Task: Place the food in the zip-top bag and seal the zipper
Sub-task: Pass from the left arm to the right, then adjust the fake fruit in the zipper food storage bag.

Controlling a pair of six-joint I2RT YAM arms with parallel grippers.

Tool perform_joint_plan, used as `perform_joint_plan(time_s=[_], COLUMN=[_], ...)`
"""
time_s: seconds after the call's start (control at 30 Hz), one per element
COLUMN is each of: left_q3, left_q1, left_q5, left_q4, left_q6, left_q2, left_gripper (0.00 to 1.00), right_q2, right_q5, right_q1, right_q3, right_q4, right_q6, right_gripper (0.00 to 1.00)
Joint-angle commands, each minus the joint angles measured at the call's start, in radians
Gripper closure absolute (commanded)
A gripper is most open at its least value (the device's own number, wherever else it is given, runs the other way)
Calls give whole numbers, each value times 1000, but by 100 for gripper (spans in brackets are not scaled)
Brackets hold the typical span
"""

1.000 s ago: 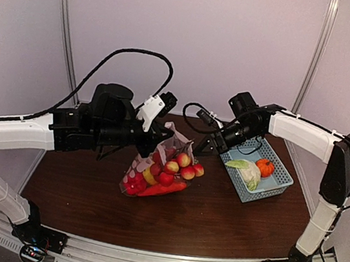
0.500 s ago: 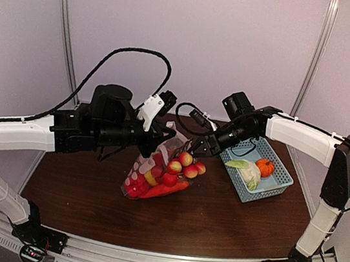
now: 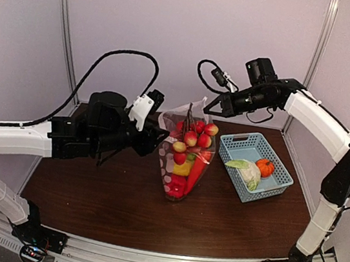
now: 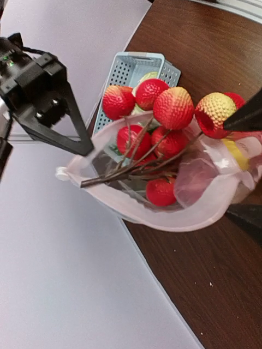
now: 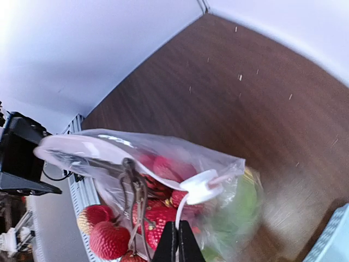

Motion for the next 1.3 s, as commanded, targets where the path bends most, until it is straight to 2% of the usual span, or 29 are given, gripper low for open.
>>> perform_joint_plan(time_s=[0.0,0.17,0.3,0.43,0.53,0.6,0.7,0.87,1.03,1.27], left_q3=[1,-19,50,108,77,59,84,95,153,113], left_q1=[1,-11,-14,-23,-48,-69,-101,-104,-99,-66], left_q5=[-73,67,238,283,200,124,64,43,-240,-312], left_q4=[112,287,270,197,214,211,179,246,-40,-7], left_q6=[-79,-155,-179,-231,-290,-346,-382,-466,-680,-743], left_q2=[-22,-33,50,137,154,168,217,268,280,267], left_gripper=[47,42,52,61,64,53,46,47,47,38], right_q2=[4,60,41,41,37,34,31,34,17,-17], right_q5=[36,38,51,34,20,5,-21,-30,-44,-98], right_q1=[30,58,59,59,59,59,61,62,63,92], right_q3=[108,152,127,115,109,106,88,67,49,19], right_q4=[-47,-93,-33,-34,-21,-10,25,57,83,100], right_q6=[-59,-101,-67,-57,-44,-31,13,47,77,102], right_gripper=[100,100,100,100,100,100,100,100,100,100])
